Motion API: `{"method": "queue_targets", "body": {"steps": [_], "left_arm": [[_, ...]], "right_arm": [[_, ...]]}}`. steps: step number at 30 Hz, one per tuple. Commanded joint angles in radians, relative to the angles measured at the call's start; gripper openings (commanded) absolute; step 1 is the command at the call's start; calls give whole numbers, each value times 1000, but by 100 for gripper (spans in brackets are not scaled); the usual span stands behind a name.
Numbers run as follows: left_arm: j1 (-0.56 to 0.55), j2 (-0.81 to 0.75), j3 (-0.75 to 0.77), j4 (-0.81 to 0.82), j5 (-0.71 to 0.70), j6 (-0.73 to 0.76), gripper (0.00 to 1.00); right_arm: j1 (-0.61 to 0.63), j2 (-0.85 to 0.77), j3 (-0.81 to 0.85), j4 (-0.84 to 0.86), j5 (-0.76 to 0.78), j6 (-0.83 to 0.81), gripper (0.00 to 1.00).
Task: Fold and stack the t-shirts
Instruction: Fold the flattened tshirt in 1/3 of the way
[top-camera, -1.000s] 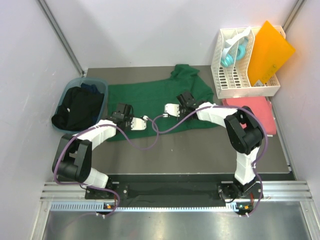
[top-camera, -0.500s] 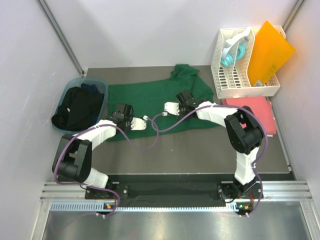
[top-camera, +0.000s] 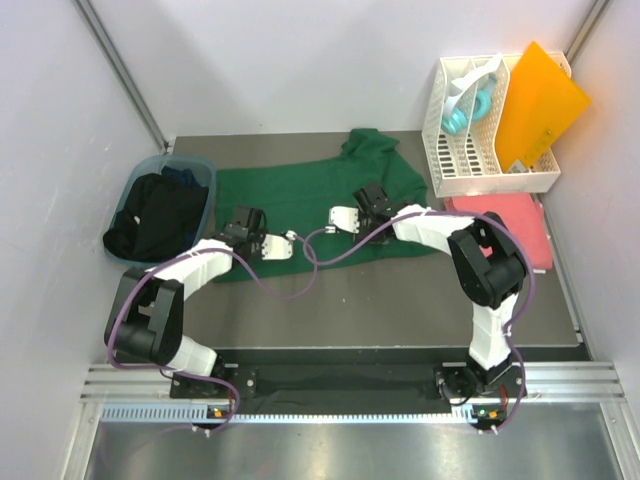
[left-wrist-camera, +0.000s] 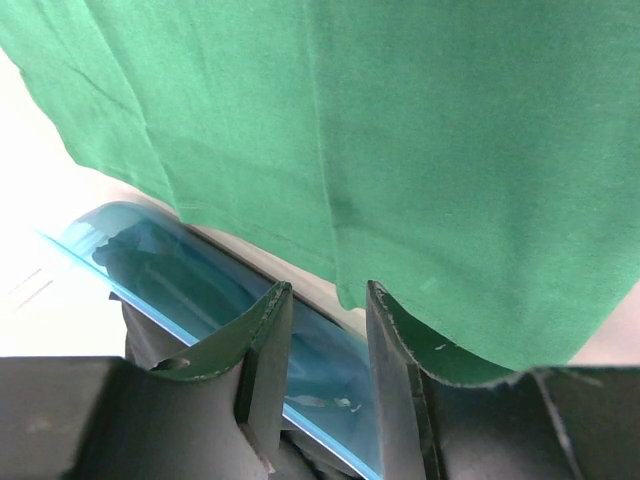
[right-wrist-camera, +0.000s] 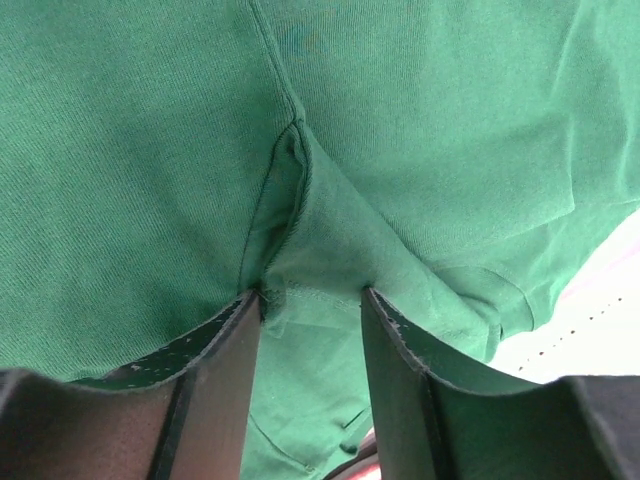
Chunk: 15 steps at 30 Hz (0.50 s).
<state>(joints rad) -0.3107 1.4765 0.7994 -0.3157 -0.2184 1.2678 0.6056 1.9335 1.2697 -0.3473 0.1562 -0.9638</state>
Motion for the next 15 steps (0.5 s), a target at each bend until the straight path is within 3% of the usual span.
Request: {"method": "queue_targets", "body": {"steps": [1,2,3,6,15], "left_arm": [[-4,-19,40,15,-1,16,41],[-4,-19,41,17,-2,16,41],[-4,-18,41,18,-2,16,41],[-4,-18,46,17,-2,21,41],[-4,-2,52,29,2,21,41]], "right_arm": [[-4,27,-3,33,-4,25,39],[-4,35,0,37,-1,25,33],[-4,39,2,39,8,23,19],[-7,44,13,44,29,16,0],[-6,25,126,13,80,-78,0]]}}
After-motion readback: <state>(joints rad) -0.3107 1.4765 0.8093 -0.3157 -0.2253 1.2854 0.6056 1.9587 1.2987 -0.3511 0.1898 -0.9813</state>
